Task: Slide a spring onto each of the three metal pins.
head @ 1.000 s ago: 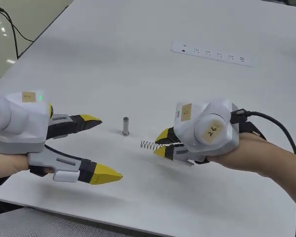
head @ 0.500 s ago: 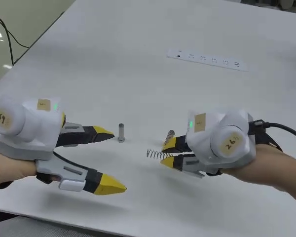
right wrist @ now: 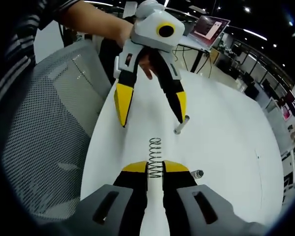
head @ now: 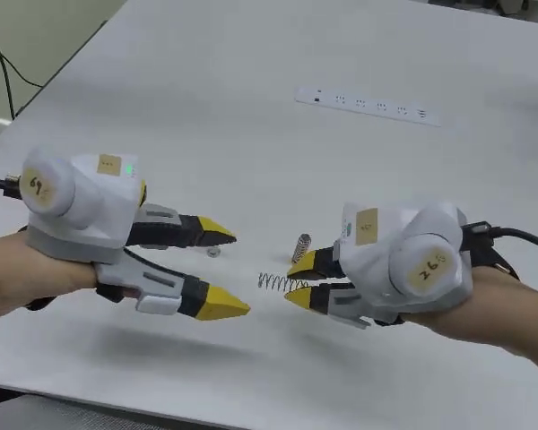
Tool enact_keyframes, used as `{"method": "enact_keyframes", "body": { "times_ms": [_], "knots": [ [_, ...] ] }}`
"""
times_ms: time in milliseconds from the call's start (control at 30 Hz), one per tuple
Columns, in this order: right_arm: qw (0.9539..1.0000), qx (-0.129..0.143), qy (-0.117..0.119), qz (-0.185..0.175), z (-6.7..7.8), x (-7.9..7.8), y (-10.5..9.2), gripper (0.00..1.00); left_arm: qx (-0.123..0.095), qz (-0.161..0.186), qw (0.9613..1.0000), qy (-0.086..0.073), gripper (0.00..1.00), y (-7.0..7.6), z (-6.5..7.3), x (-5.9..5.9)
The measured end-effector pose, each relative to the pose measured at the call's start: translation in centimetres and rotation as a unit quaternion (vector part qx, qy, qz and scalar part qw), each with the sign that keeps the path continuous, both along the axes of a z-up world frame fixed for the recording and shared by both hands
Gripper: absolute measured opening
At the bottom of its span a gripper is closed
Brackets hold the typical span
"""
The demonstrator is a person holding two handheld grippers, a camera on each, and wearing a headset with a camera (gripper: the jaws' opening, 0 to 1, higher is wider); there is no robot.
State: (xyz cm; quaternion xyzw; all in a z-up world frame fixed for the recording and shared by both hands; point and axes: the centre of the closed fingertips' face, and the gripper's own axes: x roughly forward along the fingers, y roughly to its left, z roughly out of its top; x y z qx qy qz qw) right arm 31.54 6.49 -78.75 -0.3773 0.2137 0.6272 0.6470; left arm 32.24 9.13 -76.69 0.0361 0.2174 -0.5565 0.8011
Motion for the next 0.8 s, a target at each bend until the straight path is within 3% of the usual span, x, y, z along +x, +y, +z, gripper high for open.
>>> {"method": "enact_keyframes", "body": {
  "times_ms": [433, 800],
  "knots": [
    [1.0, 0.004, -0.003, 0.002, 0.5, 0.1, 0.3, 0.07, -0.007, -0.032, 0.9994, -0.006, 0.27, -2.5, -0.3, -0.2],
    [0.9999, 0.011, -0.004, 0.005, 0.9, 0.0, 0.4, 0.07, -0.008, -0.042, 0.999, -0.015, 0.11, -3.3, -0.2, -0.2]
  ]
}}
